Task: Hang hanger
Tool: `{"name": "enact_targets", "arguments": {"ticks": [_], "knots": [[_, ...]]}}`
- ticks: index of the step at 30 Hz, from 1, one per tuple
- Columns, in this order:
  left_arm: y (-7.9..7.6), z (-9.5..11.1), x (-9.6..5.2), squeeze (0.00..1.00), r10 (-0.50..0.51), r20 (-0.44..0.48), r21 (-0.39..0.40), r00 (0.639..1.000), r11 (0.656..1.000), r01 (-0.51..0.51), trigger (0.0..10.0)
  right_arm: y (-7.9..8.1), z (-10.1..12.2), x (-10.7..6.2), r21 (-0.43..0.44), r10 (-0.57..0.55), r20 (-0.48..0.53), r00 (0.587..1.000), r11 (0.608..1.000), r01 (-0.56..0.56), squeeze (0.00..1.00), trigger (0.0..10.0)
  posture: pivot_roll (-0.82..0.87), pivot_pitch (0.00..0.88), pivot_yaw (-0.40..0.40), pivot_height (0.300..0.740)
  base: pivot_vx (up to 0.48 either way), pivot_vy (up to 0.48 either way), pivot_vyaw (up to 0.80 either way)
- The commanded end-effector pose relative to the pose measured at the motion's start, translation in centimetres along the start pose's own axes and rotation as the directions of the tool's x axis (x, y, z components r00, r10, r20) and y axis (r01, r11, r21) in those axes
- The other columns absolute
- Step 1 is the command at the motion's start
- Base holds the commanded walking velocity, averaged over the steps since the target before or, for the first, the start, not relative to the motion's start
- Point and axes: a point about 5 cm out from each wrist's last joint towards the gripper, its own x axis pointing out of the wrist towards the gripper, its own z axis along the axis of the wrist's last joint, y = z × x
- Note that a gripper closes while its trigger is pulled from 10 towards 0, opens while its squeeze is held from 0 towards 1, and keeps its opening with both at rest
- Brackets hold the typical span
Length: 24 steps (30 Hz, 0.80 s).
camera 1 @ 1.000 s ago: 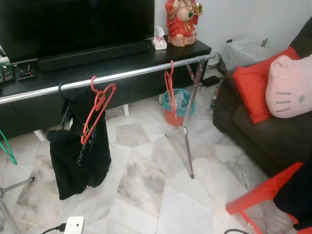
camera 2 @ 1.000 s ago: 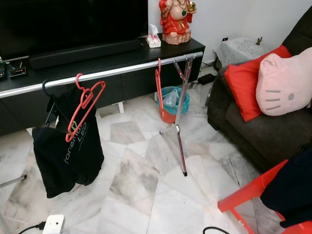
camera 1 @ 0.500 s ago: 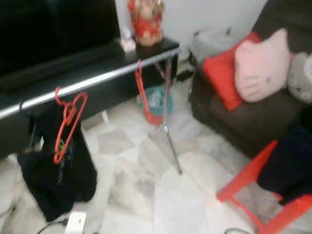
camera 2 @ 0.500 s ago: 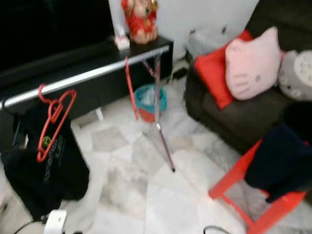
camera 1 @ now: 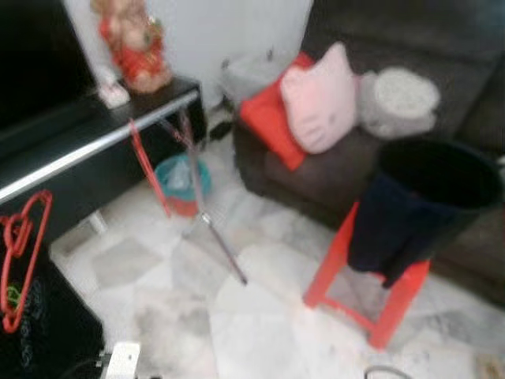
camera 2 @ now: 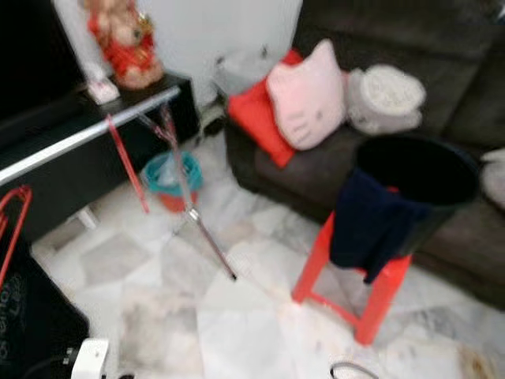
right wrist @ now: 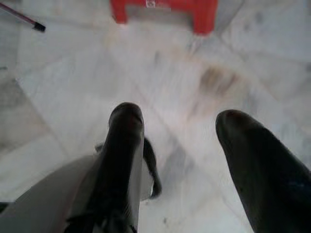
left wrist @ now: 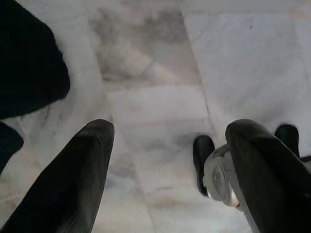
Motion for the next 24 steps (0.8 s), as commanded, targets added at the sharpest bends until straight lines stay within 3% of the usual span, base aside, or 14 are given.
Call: {"name": "enact_targets", "arguments": {"ticks": [1, 14, 19, 24], "knots": [[0.4, -0.9, -0.2, 0.0, 0.007, -0.03, 0.004, 1.0, 1.0, -0.007, 10.0, -0.2, -0.7, -0.3, 0.017, -0.012, -0.022, 1.0, 1.0, 0.012, 0.0, 10.0, 0.02, 0.0, 0.052, 0.74, 0.0, 0.0, -0.69], [-0.5, -1.0, -0.1, 0.0, -0.02, -0.035, 0.006, 0.999, 1.0, 0.02, 10.0, -1.2, -0.4, -0.3, 0.014, -0.035, -0.016, 0.999, 0.999, 0.035, 0.0, 10.0, -0.02, 0.0, 0.052, 0.74, 0.0, 0.0, -0.69], [-1.5, -1.2, 0.0, 0.0, -0.057, -0.047, 0.035, 0.997, 0.998, 0.059, 10.0, -2.2, -0.2, -0.5, 0.017, -0.064, -0.005, 0.998, 0.998, 0.065, 0.0, 10.0, -0.07, 0.0, 0.082, 0.74, 0.0, 0.0, -0.68], [-2.3, -1.4, 0.0, 0.0, -0.095, -0.059, 0.112, 0.994, 0.989, 0.101, 10.0, -2.9, -0.2, -0.7, 0.028, -0.1, 0.01, 0.995, 0.995, 0.099, 0.0, 10.0, -0.15, 0.0, 0.136, 0.74, 0.0, 0.0, -0.68]]}}
